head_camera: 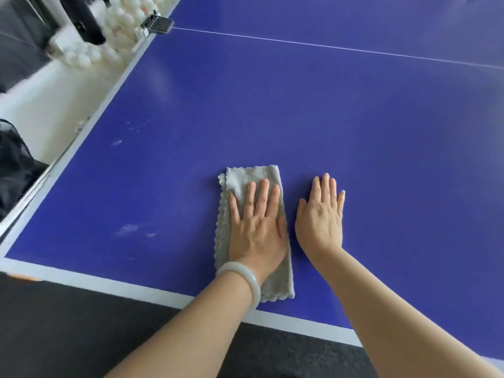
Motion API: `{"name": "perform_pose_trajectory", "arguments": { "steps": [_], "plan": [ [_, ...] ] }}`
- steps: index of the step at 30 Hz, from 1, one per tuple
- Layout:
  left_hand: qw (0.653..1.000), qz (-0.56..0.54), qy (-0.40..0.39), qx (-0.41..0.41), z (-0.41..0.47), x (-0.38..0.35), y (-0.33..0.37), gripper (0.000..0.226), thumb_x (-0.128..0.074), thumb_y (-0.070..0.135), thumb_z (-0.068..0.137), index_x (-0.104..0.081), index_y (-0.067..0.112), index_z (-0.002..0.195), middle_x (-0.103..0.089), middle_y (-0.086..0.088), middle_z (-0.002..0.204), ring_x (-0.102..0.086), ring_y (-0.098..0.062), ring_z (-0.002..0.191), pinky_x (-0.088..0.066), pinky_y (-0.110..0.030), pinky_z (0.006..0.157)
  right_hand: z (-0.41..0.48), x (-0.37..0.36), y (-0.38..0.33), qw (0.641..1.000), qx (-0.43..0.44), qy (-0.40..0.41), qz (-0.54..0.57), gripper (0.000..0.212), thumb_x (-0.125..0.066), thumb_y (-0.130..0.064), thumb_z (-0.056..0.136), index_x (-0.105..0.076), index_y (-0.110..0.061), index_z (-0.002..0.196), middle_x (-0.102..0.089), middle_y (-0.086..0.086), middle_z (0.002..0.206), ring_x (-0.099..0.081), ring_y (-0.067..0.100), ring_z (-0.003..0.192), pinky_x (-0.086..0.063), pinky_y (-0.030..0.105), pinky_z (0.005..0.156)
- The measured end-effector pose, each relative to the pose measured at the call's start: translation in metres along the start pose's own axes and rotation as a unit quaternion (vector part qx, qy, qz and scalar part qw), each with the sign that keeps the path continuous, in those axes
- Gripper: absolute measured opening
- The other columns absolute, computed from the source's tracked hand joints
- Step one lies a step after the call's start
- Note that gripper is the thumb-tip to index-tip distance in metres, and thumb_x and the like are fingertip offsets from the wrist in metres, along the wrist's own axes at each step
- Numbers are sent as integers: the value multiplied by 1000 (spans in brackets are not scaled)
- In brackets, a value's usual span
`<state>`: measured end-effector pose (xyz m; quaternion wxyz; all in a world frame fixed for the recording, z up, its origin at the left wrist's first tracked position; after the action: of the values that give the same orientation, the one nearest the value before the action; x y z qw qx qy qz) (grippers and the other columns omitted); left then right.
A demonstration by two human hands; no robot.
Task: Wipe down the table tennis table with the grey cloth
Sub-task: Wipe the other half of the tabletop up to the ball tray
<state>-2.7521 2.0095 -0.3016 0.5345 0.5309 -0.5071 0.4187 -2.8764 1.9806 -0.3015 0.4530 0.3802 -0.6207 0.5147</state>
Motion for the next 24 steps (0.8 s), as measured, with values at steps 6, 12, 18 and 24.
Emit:
{"name": "perform_pose_trajectory", "arguments": {
  "steps": [6, 12, 18, 24],
  "plan": [
    [998, -25, 9, -55, -76, 3, -55, 58, -21, 41, 104, -20, 21, 158, -11, 3, 166, -5, -19, 153, -17, -56, 120, -11, -17, -49, 995, 101, 7, 9, 59, -28, -35, 104, -18, -14, 158, -6, 4, 167, 3, 17, 154, 10, 36, 124],
    [988, 45, -22, 145, -53, 27, -189, 62, -6, 43, 100, -1, 24, 159, 3, 2, 166, 6, -20, 153, -7, -57, 121, -9, -25, -52, 993, 85, -11, -76, 68, -13, -51, 101, -7, -17, 159, 1, 4, 167, 6, 19, 154, 8, 43, 124],
    [991, 6, 19, 135, -64, 11, -86, 64, -16, 39, 102, -2, 11, 158, 1, -10, 166, 5, -30, 153, -5, -61, 119, -8, -28, -53, 992, 73, -24, -98, 68, -13, -50, 100, -2, -17, 159, 6, 3, 167, 10, 19, 153, 12, 41, 123],
    [998, -36, 12, -56, -83, 8, -66, 57, -26, 41, 104, -18, 24, 158, -7, 3, 167, 1, -18, 153, -16, -55, 120, -9, -27, -51, 992, 75, -31, -94, 68, -15, -48, 100, -3, -19, 159, 6, 1, 167, 11, 16, 153, 12, 39, 123]
  ]
}}
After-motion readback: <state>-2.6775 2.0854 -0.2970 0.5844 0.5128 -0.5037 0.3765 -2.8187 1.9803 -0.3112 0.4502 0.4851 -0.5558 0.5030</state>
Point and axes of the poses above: each hand's wrist, its own z-axis towards the middle knuckle, its own x-axis out of the back of the hand, y = z × x, the point moved 6 cm from there along z, towards the middle knuckle
